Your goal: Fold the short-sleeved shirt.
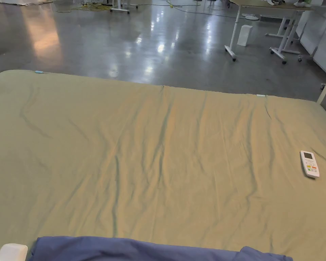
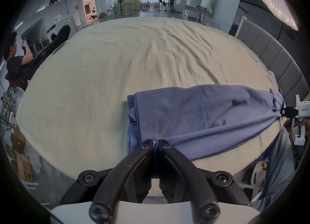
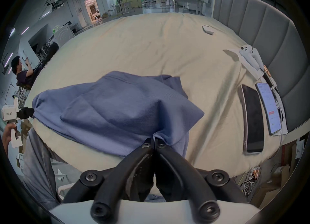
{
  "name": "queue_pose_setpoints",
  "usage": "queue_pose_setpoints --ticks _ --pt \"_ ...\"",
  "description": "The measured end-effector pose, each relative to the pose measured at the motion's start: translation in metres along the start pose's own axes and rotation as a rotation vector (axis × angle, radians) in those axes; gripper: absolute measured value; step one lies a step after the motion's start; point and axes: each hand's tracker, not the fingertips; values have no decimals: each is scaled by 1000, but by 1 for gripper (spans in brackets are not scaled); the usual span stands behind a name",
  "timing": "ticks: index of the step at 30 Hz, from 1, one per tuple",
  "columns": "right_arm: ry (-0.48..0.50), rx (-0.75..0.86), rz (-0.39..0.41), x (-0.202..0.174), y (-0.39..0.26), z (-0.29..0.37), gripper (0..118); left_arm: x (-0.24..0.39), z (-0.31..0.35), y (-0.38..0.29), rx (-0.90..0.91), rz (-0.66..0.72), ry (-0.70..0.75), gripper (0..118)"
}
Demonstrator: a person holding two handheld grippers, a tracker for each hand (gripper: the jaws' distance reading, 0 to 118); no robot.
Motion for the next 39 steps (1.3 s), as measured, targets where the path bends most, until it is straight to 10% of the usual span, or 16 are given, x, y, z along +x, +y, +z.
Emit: queue_pose_setpoints --ticks 4,10,13,25,30,34,39 --pt "-23 20 11 -9 -1 3 3 3 -1 0 10 0 11 8" --pt "-134 131 56 -21 10 25 67 2 16 16 83 63 22 50" --pt "-167 292 54 -35 31 49 76 12 29 35 190 59 35 68" --pt "-199 901 8 -120 110 97 83 102 88 111 728 28 129 69" --pt "-182 971 51 -152 125 103 49 124 103 123 839 20 156 57" --pt "-194 999 55 -168 130 106 5 131 106 126 866 9 163 10" --pt "-193 997 68 -179 137 108 0 136 108 125 867 7 146 0"
